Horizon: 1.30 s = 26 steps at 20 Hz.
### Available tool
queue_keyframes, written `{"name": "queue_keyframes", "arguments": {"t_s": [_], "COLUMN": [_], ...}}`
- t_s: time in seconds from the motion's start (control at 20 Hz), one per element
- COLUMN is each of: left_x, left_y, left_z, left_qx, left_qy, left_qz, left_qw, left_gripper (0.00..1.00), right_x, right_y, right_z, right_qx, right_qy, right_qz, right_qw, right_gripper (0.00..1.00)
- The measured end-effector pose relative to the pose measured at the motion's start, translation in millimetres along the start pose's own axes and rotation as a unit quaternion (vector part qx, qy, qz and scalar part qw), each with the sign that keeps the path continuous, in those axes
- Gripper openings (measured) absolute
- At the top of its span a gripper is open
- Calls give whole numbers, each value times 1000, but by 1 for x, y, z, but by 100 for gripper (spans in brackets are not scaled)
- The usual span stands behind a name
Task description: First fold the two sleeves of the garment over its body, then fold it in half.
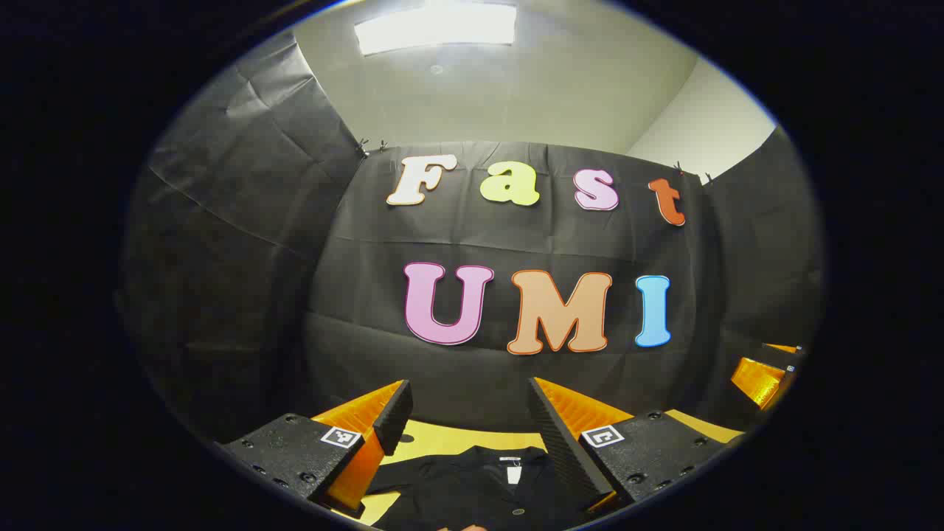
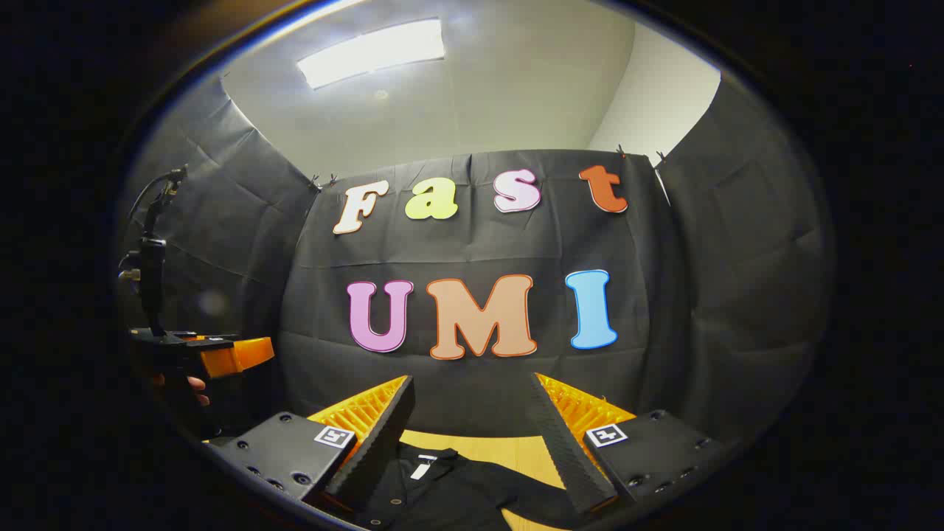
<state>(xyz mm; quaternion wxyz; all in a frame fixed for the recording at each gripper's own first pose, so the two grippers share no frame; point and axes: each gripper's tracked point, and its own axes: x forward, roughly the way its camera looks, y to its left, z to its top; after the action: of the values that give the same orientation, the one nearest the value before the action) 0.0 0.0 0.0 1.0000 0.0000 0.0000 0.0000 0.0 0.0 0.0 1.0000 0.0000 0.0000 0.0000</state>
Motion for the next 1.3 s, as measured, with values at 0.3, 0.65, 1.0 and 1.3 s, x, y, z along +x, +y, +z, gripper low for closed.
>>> {"name": "queue_keyframes", "arguments": {"t_s": [0.3, 0.65, 1.0, 1.3], "left_x": [1, 4, 6, 6], "left_y": [2, 7, 5, 6], "left_z": [-3, -4, -3, -4], "left_qx": [6, 11, 17, 18], "left_qy": [3, 8, 7, 7], "left_qz": [-2, -1, 1, 5], "left_qw": [1000, 1000, 1000, 1000], "left_gripper": [92, 92, 92, 92], "right_x": [-5, -2, 4, 10], "right_y": [-4, -11, -16, -19], "right_z": [0, 1, 3, -2], "right_qx": [-4, 10, 9, 7], "right_qy": [-2, -2, -3, 6], "right_qz": [0, 5, 0, -1], "right_qw": [1000, 1000, 1000, 1000], "right_gripper": [98, 97, 97, 97]}}
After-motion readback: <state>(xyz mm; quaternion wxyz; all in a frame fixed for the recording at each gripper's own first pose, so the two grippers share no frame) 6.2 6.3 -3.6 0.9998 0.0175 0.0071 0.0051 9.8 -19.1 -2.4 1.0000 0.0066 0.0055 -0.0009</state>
